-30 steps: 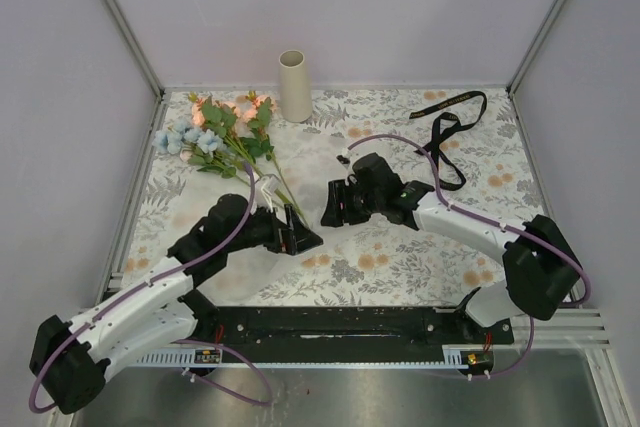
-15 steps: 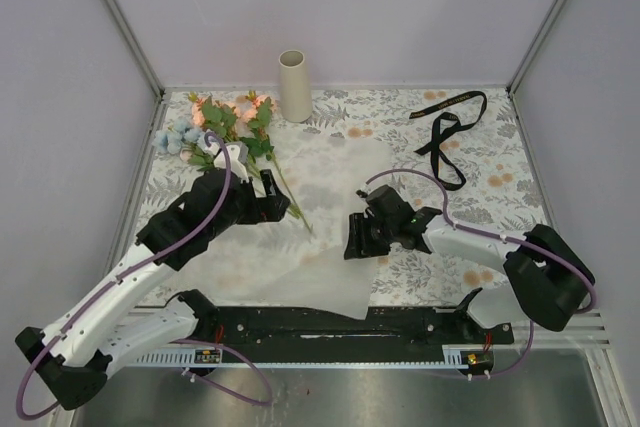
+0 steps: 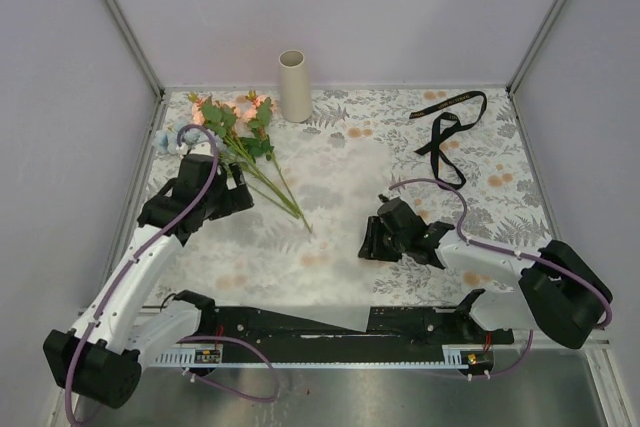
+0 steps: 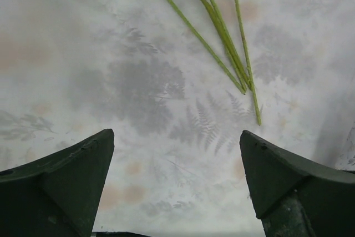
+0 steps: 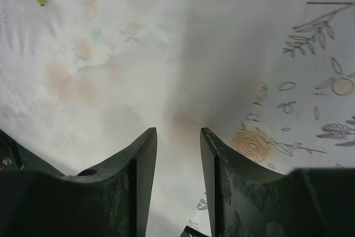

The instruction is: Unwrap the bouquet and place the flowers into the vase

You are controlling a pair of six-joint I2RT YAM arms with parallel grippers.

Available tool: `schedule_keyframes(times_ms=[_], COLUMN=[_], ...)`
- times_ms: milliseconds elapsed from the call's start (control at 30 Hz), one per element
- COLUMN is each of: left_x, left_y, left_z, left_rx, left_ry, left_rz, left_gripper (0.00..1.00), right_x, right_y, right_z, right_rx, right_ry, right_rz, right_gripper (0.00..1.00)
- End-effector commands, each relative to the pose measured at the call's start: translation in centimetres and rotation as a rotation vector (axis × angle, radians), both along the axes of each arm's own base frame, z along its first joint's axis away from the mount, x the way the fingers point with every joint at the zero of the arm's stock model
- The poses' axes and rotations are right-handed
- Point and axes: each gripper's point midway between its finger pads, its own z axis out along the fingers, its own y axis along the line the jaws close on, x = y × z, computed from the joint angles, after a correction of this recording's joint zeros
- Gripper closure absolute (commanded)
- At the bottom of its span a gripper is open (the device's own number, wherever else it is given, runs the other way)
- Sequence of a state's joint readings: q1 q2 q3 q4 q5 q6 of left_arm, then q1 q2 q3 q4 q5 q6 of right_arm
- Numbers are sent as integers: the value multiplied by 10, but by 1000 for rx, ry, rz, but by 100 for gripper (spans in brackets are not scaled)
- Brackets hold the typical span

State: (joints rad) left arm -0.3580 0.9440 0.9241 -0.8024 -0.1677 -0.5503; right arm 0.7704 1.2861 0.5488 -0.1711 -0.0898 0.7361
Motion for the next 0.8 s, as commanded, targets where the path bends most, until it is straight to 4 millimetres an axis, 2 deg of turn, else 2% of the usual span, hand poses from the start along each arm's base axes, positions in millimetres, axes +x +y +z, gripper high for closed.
schedule_keyframes(times_ms=[0,100,167,300,367,467,567,600,633,667,767], left_x=[6,6,8,8,5,3,0,0,-2,-2,-4], left_y=[5,3,1,4,-2,1,3,5,6,10,18], left_z=[-9,-11,-7,-8,-9,-5,4,7,11,15,22], left_rx=[-56,-88,-82,-54,-80,-74,-79,-75,-73,-64,-48], left_ry=[-29,-28,-36,-34,-37,-65,-114,-130,-149,-168,-212], left_rz=[-34,-60,-85,-102,-129,-119,-113,-107,-99,-83,-44], left_gripper=[1,1,1,1,1,1,1,1,1,1,1], right_x=[21,29,39,74,93,127,158,172,179,194,221], right_y=[-18,-22,-14,13,29,59,92,106,117,131,162], right_z=[3,19,42,94,112,133,135,147,136,142,127], right_rx=[-13,-8,28,58,45,34,22,40,28,40,31], right_ry=[-96,-137,-193,-330,-378,-441,-463,-484,-469,-482,-467], right_rz=[-172,-212,-200,-134,-98,-50,-1,8,26,34,61], right_gripper=[54,55,54,52,51,51,51,51,51,51,52])
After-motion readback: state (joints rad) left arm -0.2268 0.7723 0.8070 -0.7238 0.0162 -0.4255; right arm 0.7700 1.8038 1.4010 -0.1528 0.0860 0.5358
